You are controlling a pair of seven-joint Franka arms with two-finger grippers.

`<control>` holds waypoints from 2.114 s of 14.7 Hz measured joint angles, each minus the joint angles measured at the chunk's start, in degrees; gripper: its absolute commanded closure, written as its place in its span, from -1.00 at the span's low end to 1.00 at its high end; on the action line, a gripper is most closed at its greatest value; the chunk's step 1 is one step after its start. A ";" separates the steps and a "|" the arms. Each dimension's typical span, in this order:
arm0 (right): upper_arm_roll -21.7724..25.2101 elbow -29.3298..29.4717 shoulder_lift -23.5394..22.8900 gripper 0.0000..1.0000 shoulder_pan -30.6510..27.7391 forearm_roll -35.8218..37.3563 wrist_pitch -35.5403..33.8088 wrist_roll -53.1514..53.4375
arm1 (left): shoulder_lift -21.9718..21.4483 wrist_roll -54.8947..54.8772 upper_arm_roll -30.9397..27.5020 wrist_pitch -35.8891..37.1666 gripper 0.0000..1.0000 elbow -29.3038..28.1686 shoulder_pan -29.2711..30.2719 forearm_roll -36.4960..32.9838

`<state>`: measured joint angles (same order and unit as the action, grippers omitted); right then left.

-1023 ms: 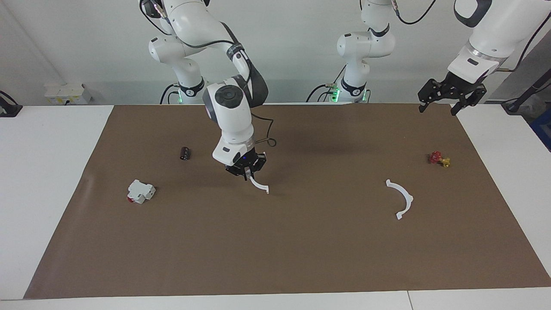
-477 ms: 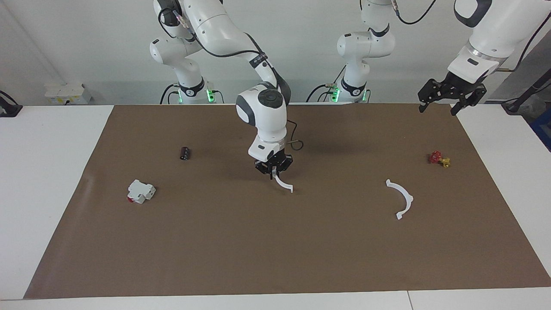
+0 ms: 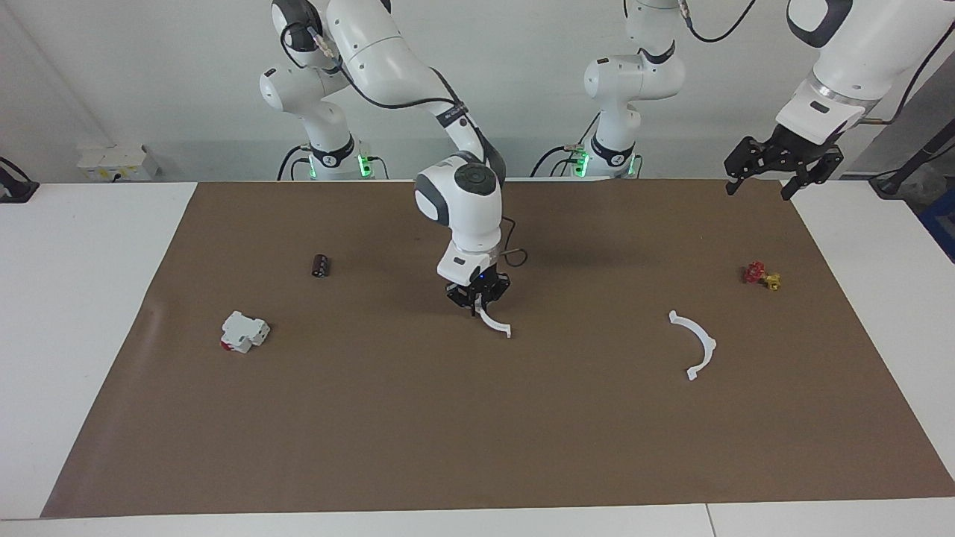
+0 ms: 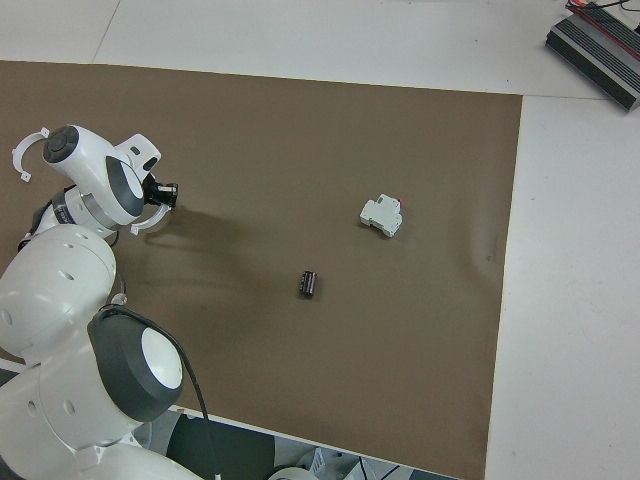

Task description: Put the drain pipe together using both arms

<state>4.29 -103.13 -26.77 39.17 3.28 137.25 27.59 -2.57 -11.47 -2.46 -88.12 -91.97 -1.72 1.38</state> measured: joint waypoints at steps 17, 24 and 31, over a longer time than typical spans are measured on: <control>0.37 0.27 -0.23 -1.00 0.72 0.05 0.41 2.31 | 0.00 0.00 0.00 0.00 -1.00 0.00 0.00 0.00; 1.11 2.60 12.24 -1.00 -10.91 0.05 -10.36 2.05 | 0.00 0.00 0.00 0.00 -1.00 0.00 0.00 0.00; 1.35 5.24 21.17 -1.00 -25.26 0.05 -25.48 -11.94 | 0.00 0.00 -0.01 0.11 -1.00 0.00 0.00 0.00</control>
<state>5.64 -97.89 -5.60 13.92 3.34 111.76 15.66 -2.57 -11.47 -2.46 -88.01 -91.97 -1.72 1.38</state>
